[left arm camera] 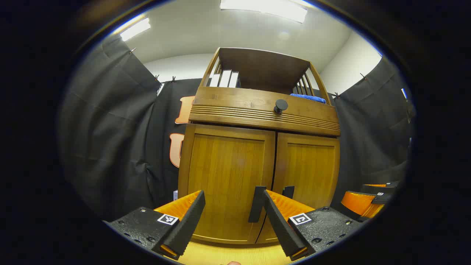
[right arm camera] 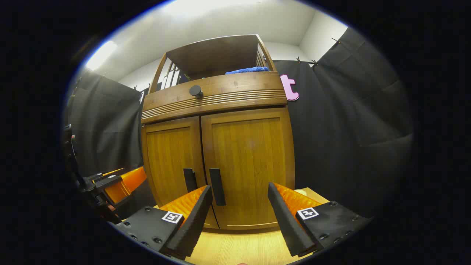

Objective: Open the right door of the double-door shoe cabinet with the right hand, and open the left door with the left hand.

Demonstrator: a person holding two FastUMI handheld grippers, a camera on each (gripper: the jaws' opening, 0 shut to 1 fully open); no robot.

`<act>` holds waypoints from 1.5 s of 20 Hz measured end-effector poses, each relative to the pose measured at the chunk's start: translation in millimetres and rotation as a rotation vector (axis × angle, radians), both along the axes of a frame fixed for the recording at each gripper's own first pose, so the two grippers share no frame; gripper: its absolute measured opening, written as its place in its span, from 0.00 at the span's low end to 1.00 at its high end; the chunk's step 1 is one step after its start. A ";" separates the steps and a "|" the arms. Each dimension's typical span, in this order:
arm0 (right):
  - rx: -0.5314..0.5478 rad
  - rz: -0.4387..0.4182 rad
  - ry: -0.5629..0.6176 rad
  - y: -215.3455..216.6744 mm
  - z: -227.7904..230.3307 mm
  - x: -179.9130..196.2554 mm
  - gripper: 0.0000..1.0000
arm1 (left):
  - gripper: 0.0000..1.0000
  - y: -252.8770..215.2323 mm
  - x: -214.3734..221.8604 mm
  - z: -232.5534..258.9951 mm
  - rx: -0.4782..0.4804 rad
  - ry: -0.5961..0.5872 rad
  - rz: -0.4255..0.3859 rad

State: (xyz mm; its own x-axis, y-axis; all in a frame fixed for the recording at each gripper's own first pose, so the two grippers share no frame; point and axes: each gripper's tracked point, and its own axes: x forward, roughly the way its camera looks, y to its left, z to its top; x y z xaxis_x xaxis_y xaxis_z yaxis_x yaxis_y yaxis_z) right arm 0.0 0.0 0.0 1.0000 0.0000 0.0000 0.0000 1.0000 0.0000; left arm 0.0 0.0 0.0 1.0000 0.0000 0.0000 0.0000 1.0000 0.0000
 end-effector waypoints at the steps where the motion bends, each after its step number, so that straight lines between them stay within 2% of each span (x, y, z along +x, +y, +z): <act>1: 0.005 -0.002 0.003 -2.3 -0.6 -0.7 0.98 | 0.92 0.6 -0.6 0.9 0.002 -0.001 0.000; 3: 0.010 -0.005 0.004 -3.7 -0.5 0.9 0.98 | 0.95 3.7 -1.0 2.7 0.012 -0.008 0.007; 4: 0.008 -0.007 0.002 -4.9 -0.5 2.2 0.98 | 0.92 4.3 -0.6 2.8 0.016 -0.011 0.010; 8: 0.007 -0.021 -0.003 -10.4 0.5 4.6 0.98 | 0.92 2.5 -3.9 3.6 0.028 -0.012 0.005; 9: 0.010 -0.024 -0.005 -10.8 0.6 4.7 0.98 | 0.94 2.1 -4.8 4.6 0.029 -0.013 0.005; 11: 0.008 -0.028 -0.005 -11.7 0.6 6.0 0.98 | 0.92 3.4 -4.1 5.1 0.029 -0.014 0.009; 21: 0.008 -0.034 -0.003 -13.1 1.6 2.8 0.98 | 0.92 4.8 -2.8 4.5 0.027 -0.007 0.011; 27: -0.003 -0.009 0.002 -6.8 0.8 9.8 0.98 | 0.92 13.6 -2.5 2.5 0.023 0.006 0.025; 30: -0.002 0.022 0.008 5.6 0.0 28.3 0.98 | 0.92 27.0 -5.4 1.3 0.023 0.019 0.050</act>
